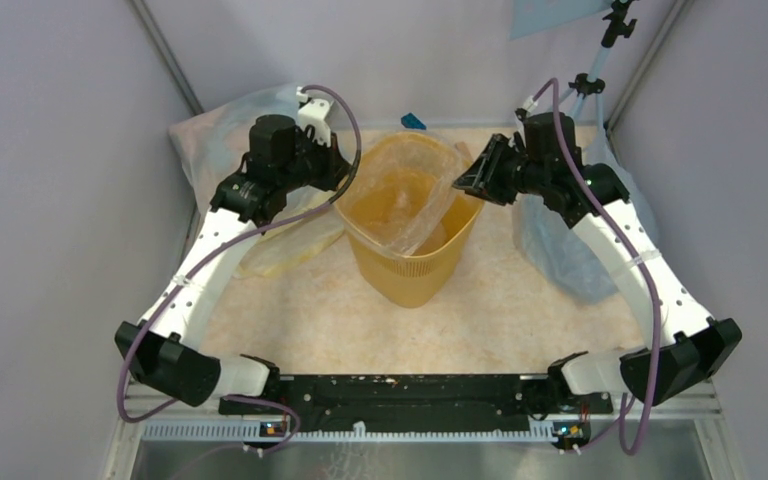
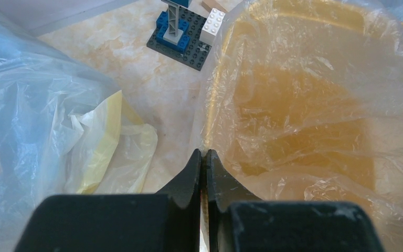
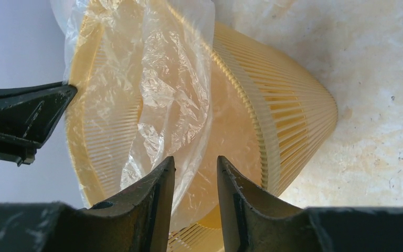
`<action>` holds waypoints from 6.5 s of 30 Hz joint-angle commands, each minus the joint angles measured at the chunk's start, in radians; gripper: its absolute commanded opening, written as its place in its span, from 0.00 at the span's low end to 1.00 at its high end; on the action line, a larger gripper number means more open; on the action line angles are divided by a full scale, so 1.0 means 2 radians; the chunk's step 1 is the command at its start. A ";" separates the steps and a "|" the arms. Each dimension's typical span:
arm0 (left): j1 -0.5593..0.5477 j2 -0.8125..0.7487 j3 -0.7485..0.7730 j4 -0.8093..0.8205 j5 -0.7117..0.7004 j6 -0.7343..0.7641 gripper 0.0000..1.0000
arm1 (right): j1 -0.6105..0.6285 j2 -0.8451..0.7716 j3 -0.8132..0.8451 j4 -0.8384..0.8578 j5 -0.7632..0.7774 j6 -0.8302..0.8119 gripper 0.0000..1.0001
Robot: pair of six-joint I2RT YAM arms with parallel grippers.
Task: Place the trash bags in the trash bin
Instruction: Place the trash bag in the trash bin.
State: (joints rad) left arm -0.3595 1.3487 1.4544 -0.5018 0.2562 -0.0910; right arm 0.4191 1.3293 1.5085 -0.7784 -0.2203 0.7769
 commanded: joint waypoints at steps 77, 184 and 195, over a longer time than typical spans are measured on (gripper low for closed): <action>-0.002 -0.026 0.006 0.012 -0.084 0.024 0.00 | -0.068 -0.001 0.033 -0.081 -0.026 -0.077 0.00; -0.002 -0.020 -0.029 0.026 -0.070 -0.009 0.00 | -0.071 0.019 -0.076 0.017 -0.186 -0.161 0.08; 0.004 -0.009 0.016 0.025 -0.044 -0.030 0.27 | -0.071 -0.007 -0.071 0.032 -0.180 -0.157 0.20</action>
State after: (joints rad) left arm -0.3595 1.3186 1.4128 -0.4698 0.1417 -0.1127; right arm 0.2718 1.3769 1.3476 -0.7483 -0.5484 0.4507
